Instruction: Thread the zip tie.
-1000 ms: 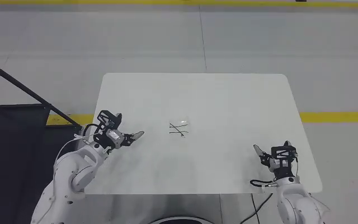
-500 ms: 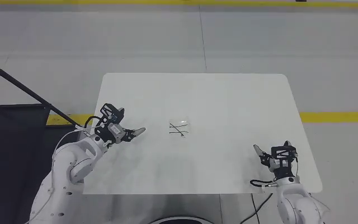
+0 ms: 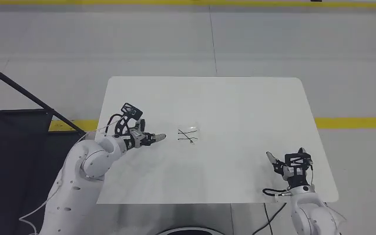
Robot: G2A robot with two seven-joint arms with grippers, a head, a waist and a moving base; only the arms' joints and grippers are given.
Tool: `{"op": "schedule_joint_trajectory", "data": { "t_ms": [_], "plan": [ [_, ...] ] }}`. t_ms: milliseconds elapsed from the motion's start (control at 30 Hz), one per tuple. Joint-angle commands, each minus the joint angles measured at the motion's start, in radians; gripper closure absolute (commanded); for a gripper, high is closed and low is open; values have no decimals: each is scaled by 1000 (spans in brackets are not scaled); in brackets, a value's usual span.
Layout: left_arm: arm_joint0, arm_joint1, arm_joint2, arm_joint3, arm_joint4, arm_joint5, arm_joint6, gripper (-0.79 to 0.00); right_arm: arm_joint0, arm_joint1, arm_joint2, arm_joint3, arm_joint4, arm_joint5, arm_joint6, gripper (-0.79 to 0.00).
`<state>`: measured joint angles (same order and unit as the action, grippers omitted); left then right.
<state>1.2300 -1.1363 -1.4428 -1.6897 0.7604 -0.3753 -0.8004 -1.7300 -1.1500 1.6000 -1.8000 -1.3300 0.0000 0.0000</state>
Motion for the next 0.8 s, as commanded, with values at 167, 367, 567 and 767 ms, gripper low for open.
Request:
{"op": "schedule_joint_trajectory", "data": {
  "t_ms": [167, 367, 567, 767],
  "plan": [
    [-53, -2, 33, 42, -216, 53, -152, -785, 0, 0, 0, 0, 0, 0, 0, -785],
    [-60, -1, 35, 47, -240, 56, -169, -785, 0, 0, 0, 0, 0, 0, 0, -785],
    [-58, -2, 36, 47, -242, 57, -164, -785, 0, 0, 0, 0, 0, 0, 0, -785],
    [-68, -7, 74, 71, -278, 129, -128, -785, 0, 0, 0, 0, 0, 0, 0, -785]
  ]
}}
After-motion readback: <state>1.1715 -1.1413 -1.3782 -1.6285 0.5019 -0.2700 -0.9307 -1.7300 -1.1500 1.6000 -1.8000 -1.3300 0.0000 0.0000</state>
